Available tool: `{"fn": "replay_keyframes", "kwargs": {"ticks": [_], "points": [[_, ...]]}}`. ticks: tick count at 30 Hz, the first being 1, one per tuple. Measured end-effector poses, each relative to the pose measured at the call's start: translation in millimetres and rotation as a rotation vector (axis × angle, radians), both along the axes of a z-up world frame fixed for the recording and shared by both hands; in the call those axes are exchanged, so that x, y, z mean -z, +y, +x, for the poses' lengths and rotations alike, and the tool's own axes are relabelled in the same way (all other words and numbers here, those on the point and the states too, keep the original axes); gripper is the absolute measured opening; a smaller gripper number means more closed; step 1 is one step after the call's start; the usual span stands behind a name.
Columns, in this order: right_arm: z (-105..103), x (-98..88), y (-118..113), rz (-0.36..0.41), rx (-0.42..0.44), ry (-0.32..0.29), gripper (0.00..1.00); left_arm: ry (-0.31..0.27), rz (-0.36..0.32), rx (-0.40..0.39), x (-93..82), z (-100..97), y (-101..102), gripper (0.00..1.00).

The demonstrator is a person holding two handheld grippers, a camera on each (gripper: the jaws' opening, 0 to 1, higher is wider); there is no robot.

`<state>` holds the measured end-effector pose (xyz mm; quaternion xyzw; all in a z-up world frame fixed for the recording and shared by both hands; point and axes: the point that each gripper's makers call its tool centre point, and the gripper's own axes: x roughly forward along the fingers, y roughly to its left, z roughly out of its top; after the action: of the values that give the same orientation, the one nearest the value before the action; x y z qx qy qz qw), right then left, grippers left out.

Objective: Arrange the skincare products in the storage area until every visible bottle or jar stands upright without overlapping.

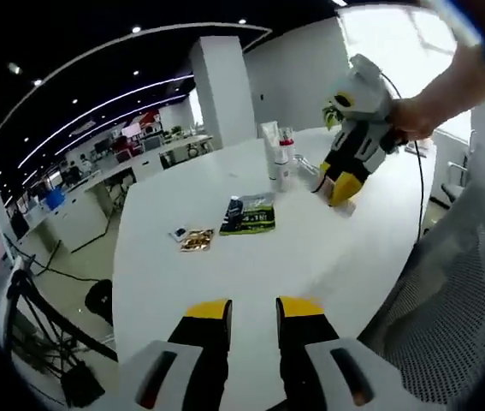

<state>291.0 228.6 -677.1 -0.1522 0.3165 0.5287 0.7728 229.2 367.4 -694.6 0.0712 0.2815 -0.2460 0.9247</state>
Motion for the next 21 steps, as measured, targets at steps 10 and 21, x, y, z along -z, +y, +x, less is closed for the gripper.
{"fn": "replay_keyframes", "kwargs": {"ticks": [10, 21], "points": [[-12.2, -77.5, 47.5, 0.334, 0.027, 0.087, 0.17, -0.052, -0.355, -0.059, -74.2, 6.6, -16.9, 0.24], [-35.7, -127.3, 70.6, 0.463, -0.02, 0.125, 0.17, -0.147, -0.503, 0.004, -140.6, 9.6, -45.0, 0.49]]}}
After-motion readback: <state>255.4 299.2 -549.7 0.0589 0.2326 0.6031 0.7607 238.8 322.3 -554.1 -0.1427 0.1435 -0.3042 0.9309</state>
